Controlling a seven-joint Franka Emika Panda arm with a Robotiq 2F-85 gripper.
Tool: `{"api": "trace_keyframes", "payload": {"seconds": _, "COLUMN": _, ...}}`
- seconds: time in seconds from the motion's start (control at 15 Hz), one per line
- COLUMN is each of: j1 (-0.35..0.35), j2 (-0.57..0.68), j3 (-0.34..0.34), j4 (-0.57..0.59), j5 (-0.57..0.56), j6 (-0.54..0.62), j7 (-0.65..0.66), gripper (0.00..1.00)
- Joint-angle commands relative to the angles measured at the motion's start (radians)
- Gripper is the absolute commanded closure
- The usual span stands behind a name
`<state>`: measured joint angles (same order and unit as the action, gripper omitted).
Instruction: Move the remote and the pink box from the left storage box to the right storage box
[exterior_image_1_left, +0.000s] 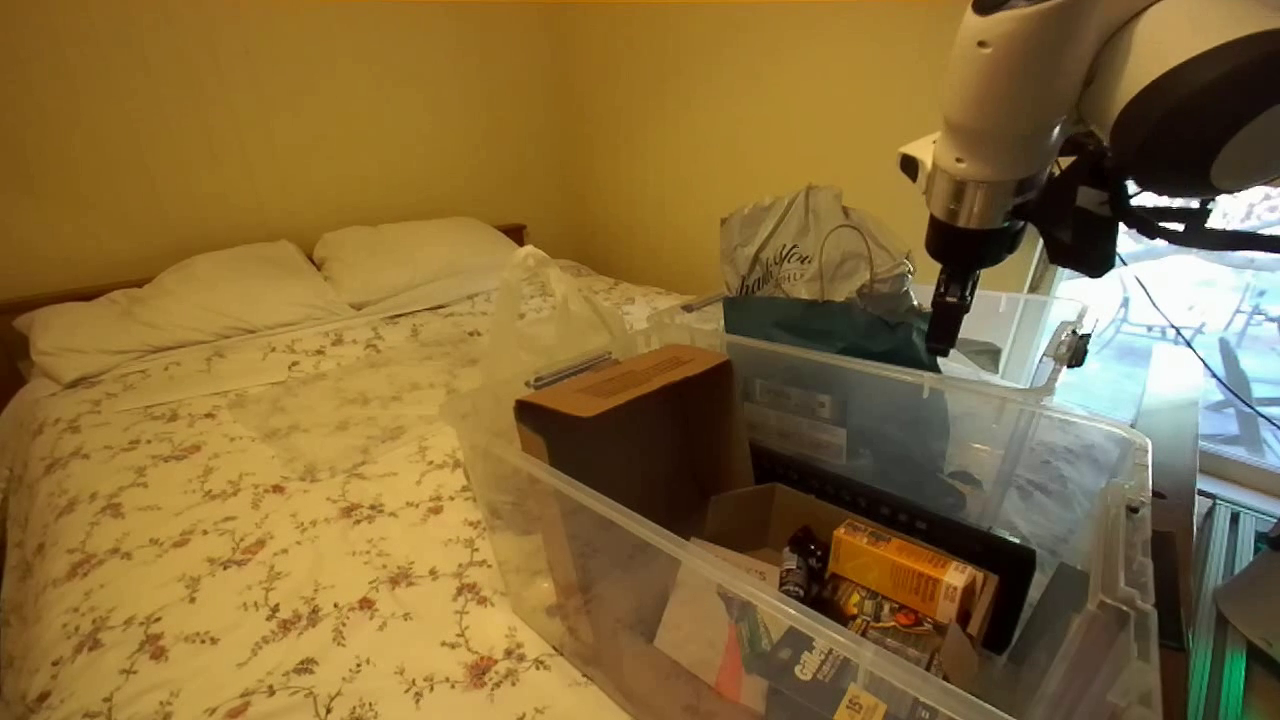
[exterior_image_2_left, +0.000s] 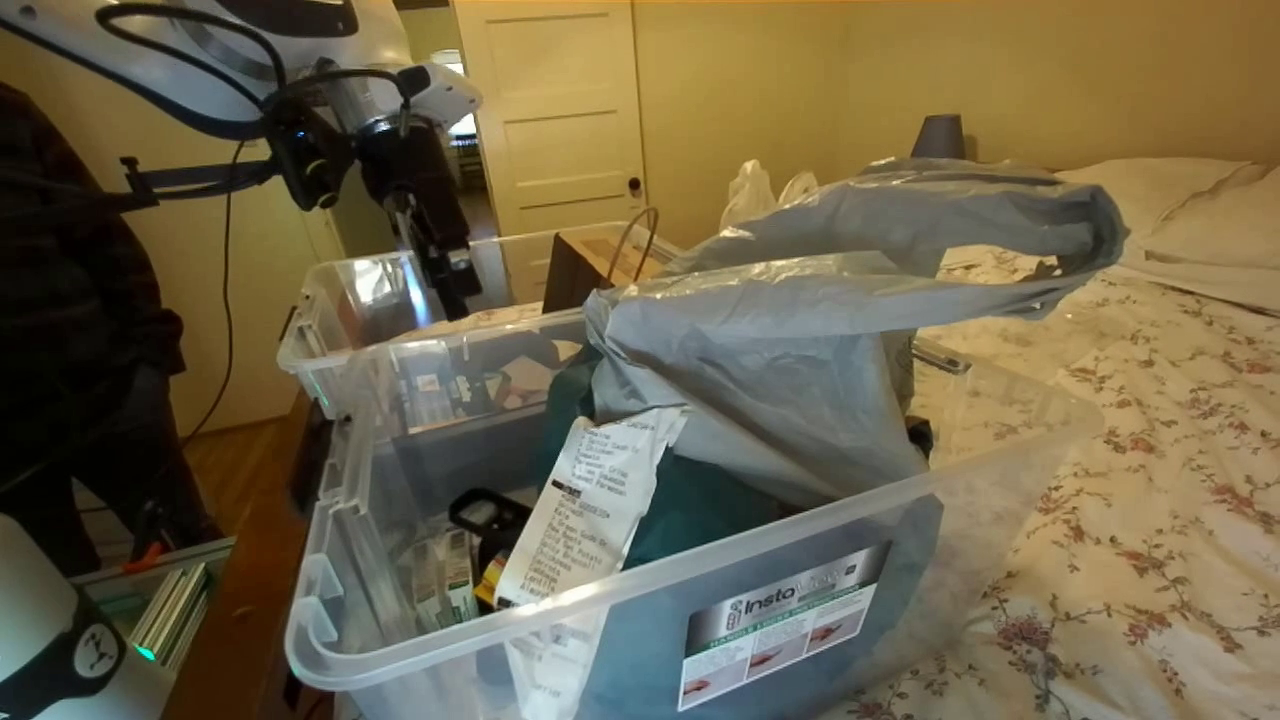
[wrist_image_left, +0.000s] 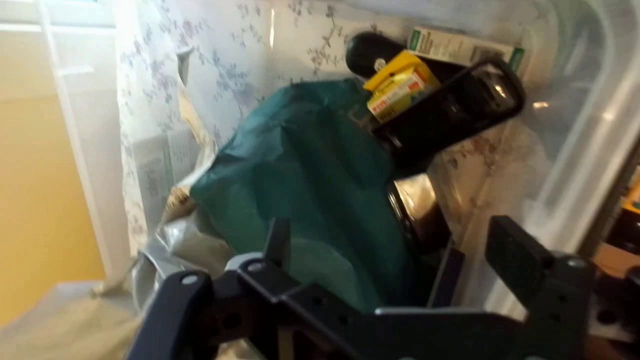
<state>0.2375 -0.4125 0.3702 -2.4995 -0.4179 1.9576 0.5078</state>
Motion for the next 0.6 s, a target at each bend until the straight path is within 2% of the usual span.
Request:
{"api": "trace_keyframes", "payload": {"seconds": 0.0, "j1": 0.053, "j2": -0.008, "j3": 0.062, "j4": 0.051, "j5": -0.004, "j6": 0.078, "j7": -0.028, "gripper": 0.0}}
{"api": "trace_keyframes", "payload": {"seconds": 0.2, "j1": 0.078, "j2": 0.045, "j3": 0.1, "j4": 0.102, "j5": -0.005, "j6": 0.192, "j7": -0.066, "gripper": 0.0}}
{"api": "trace_keyframes", "payload": {"seconds": 0.33, "j1": 0.076, "j2": 0.147, "j3": 0.113, "j4": 0.146, "j5": 0.029, "j6": 0.26, "j7": -0.088, "gripper": 0.0}}
{"api": "trace_keyframes", "payload": {"seconds": 0.53, "j1": 0.058, "j2": 0.307, "j3": 0.101, "j4": 0.204, "j5": 0.068, "j6": 0.283, "j7": -0.102, "gripper": 0.0}}
